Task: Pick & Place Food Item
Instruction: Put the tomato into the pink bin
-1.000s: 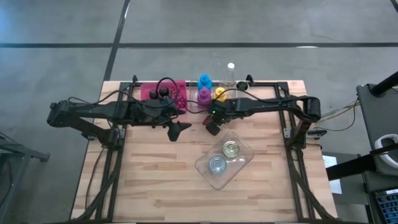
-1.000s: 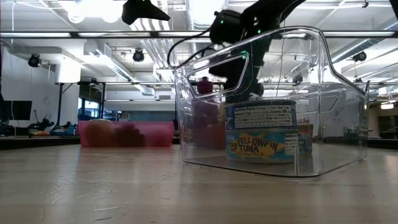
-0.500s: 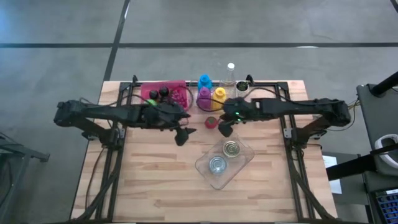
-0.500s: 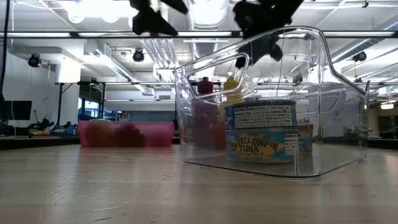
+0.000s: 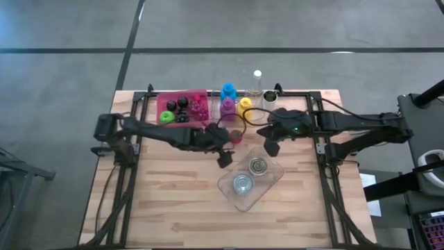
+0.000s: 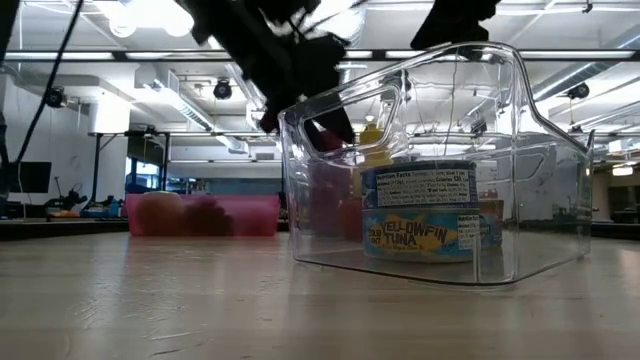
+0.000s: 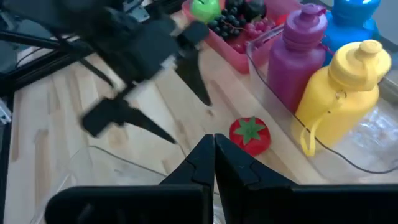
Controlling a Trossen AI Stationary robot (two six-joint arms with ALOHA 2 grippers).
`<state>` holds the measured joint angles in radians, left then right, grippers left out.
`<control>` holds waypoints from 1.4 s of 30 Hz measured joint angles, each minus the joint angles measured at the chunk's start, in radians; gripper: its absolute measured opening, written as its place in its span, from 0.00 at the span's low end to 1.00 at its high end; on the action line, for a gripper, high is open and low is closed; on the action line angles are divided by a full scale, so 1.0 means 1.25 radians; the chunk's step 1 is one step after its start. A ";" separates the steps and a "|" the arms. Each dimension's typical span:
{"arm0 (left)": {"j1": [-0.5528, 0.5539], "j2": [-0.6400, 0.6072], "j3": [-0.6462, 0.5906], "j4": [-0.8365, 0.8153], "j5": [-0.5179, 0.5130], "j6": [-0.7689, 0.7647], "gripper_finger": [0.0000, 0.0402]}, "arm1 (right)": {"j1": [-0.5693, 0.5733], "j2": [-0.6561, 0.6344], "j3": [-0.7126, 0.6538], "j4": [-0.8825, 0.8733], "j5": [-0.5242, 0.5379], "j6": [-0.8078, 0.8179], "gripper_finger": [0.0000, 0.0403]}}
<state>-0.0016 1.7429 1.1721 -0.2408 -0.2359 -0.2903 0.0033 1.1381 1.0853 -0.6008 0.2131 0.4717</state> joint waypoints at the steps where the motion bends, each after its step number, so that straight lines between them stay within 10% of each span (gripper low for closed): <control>1: 0.008 0.016 0.000 0.023 0.000 -0.024 0.87 | 0.003 -0.007 -0.005 0.000 0.000 0.000 0.02; 42: 0.087 0.238 0.001 0.245 -0.138 -0.212 0.87 | 0.004 -0.071 -0.067 0.000 0.021 -0.021 0.02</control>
<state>0.1074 2.0402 1.1732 0.0651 -0.4084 -0.5556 0.0086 1.0492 1.0016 -0.6010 0.2388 0.4448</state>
